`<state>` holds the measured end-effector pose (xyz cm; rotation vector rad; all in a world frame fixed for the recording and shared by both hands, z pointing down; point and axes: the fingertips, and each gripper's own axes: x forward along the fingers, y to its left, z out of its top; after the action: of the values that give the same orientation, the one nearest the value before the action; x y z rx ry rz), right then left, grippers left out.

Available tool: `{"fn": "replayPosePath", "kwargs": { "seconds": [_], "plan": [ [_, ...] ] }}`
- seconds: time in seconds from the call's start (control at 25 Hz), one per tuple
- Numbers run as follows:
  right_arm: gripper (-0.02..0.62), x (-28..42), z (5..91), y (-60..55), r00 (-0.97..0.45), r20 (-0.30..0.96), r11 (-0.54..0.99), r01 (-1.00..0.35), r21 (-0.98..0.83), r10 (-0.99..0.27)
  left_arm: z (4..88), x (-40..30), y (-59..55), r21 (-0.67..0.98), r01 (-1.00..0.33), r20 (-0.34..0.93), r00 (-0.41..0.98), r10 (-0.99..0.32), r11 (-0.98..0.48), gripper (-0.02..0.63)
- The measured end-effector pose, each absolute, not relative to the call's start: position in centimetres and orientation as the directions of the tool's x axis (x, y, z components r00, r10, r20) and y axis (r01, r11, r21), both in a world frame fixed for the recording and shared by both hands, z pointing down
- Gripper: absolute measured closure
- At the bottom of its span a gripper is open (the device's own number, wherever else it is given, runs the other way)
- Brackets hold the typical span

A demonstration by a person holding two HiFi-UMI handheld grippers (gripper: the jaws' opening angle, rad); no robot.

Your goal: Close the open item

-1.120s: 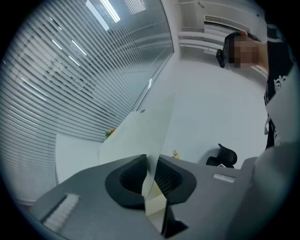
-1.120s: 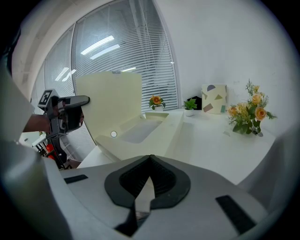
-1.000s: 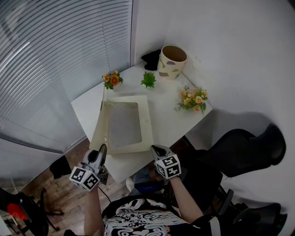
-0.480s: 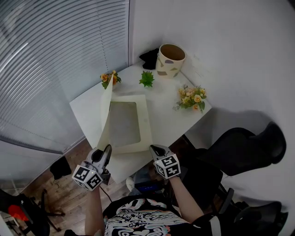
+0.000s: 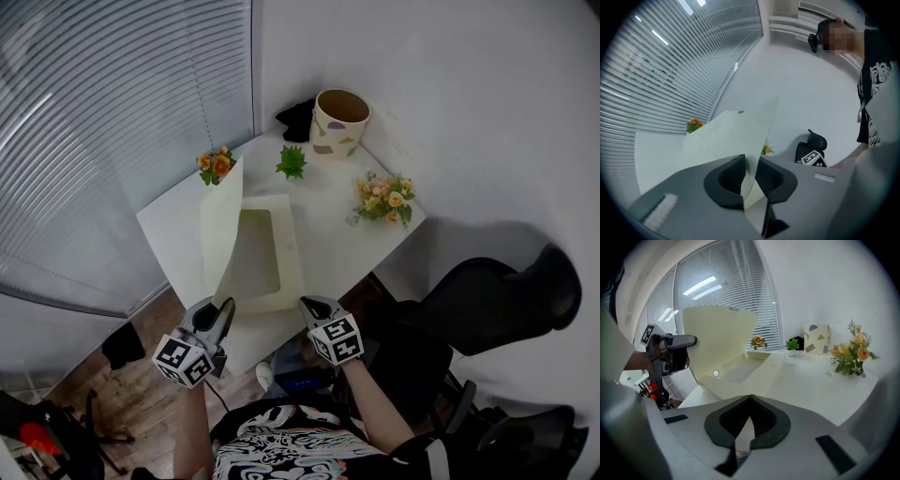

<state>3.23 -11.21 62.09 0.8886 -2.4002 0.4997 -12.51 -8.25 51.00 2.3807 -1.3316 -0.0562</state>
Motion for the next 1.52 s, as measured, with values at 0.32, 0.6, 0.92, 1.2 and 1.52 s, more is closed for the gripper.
{"fn": "replayPosePath", "kwargs": {
  "seconds": [0.32, 0.6, 0.92, 1.2, 1.52],
  "plan": [
    [0.592, 3.2, 62.0, -11.2, -0.653, 0.586, 0.721, -0.674, -0.159, -0.481, 51.7, -10.9, -8.8, 0.353, -0.798, 0.2, 0.574, -0.794, -0.488, 0.552],
    [0.592, 3.2, 62.1, -11.2, -0.658, 0.589, 0.731, -0.663, -0.159, -0.469, 52.5, -9.7, -9.3, 0.338, -0.792, 0.238, 0.595, -0.768, -0.509, 0.548],
    [0.594, 3.1, 62.0, -11.2, -0.668, 0.582, 0.734, -0.658, -0.17, -0.464, 53.3, -8.6, -9.7, 0.316, -0.786, 0.283, 0.613, -0.738, -0.532, 0.541],
    [0.592, 3.2, 62.0, -11.2, -0.67, 0.582, 0.736, -0.655, -0.171, -0.461, 54.1, -7.7, -9.9, 0.297, -0.779, 0.325, 0.626, -0.708, -0.552, 0.537],
    [0.592, 3.2, 62.0, -11.1, -0.674, 0.583, 0.74, -0.65, -0.175, -0.454, 55.2, -6.7, -10.1, 0.264, -0.771, 0.384, 0.635, -0.67, -0.579, 0.531]
  ]
}}
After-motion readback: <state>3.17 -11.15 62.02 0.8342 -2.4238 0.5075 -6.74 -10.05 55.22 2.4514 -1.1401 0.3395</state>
